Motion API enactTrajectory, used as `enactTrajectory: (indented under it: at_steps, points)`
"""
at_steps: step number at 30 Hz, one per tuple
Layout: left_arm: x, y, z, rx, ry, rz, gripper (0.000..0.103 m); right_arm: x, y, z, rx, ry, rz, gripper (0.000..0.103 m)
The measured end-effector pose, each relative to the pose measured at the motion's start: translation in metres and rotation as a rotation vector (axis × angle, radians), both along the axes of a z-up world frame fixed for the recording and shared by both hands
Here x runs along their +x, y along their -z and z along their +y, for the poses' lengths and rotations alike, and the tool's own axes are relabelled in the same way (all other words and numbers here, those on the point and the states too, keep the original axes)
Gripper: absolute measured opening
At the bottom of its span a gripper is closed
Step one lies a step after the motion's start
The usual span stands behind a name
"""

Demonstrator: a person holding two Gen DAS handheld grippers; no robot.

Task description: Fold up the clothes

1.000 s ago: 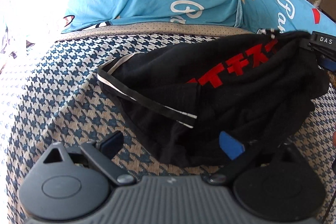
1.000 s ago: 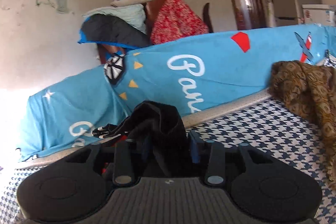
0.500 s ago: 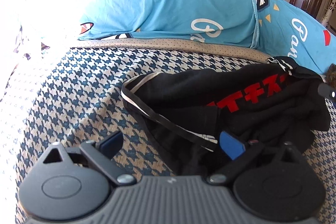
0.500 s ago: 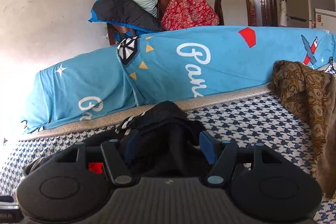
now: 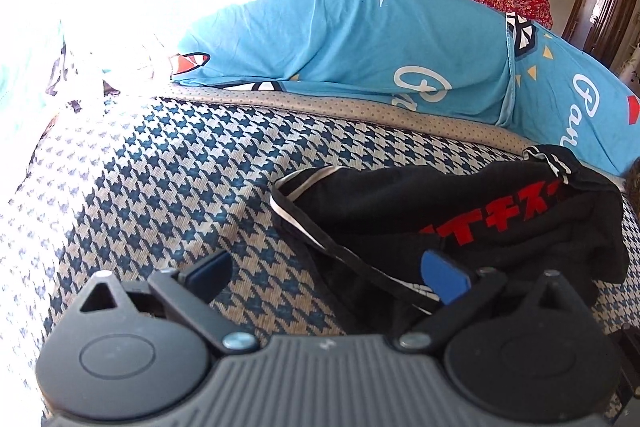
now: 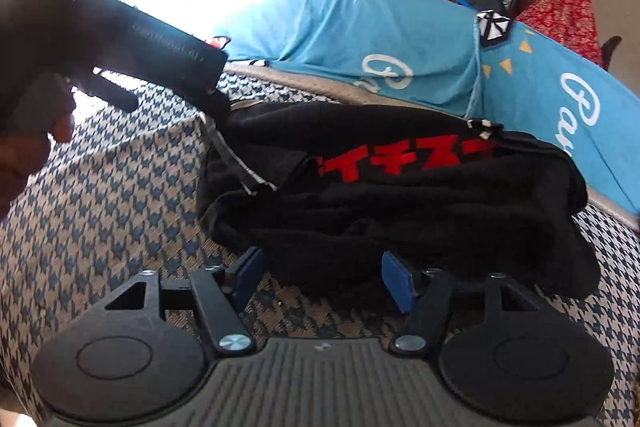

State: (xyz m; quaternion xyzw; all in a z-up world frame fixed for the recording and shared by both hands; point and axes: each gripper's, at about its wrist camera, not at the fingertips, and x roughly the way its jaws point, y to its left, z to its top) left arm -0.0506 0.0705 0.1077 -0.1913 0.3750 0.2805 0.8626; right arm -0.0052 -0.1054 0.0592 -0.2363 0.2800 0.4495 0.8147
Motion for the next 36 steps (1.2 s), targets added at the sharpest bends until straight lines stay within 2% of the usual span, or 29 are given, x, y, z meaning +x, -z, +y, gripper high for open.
enactTrajectory:
  at_steps: [8,10,11,12,14,15,19,23,28,30,31,33,35,36]
  points:
    - [0.0,-0.001,0.0,-0.007,-0.001,-0.006,0.101,-0.006,0.025,0.023,-0.09,-0.062,-0.054,0.067]
    - [-0.001,-0.001,0.0,-0.006,-0.003,-0.006,0.101,-0.006,0.032,0.029,-0.11,-0.054,-0.078,0.065]
    - [-0.001,-0.001,0.0,-0.005,-0.004,-0.006,0.101,-0.006,0.036,0.032,-0.117,-0.039,-0.095,0.061]
    - [-0.002,-0.001,0.0,-0.004,-0.005,-0.005,0.101,-0.004,0.037,0.033,-0.111,-0.028,-0.09,0.051]
    - [-0.003,-0.002,-0.001,0.002,-0.01,-0.006,0.101,-0.002,0.035,0.035,-0.092,-0.011,-0.08,0.028]
    - [-0.004,-0.003,-0.001,0.011,-0.014,-0.006,0.101,-0.002,0.032,0.035,-0.079,-0.005,-0.076,0.01]
    - [-0.01,-0.009,0.001,0.071,-0.039,-0.009,0.101,-0.005,0.018,0.035,-0.016,0.012,-0.062,0.009]
    - [-0.023,-0.021,0.007,0.116,-0.073,-0.037,0.102,-0.021,-0.005,0.032,0.077,-0.044,-0.026,0.008]
    - [-0.044,-0.037,0.019,0.19,-0.12,-0.06,0.102,-0.047,-0.035,0.03,0.234,-0.24,0.157,0.008]
    - [-0.051,-0.042,0.023,0.211,-0.132,-0.062,0.103,-0.065,-0.037,0.032,0.251,-0.32,0.2,0.008]
    - [-0.055,-0.044,0.025,0.21,-0.134,-0.062,0.103,-0.075,-0.037,0.033,0.251,-0.349,0.214,0.013]
    - [-0.062,-0.045,0.027,0.201,-0.137,-0.062,0.103,-0.087,-0.037,0.032,0.222,-0.398,0.197,0.015]
    - [-0.067,-0.046,0.028,0.189,-0.133,-0.059,0.103,-0.099,-0.037,0.031,0.192,-0.447,0.179,0.027]
    - [-0.067,-0.046,0.028,0.179,-0.124,-0.057,0.103,-0.1,-0.039,0.028,0.193,-0.445,0.173,0.041]
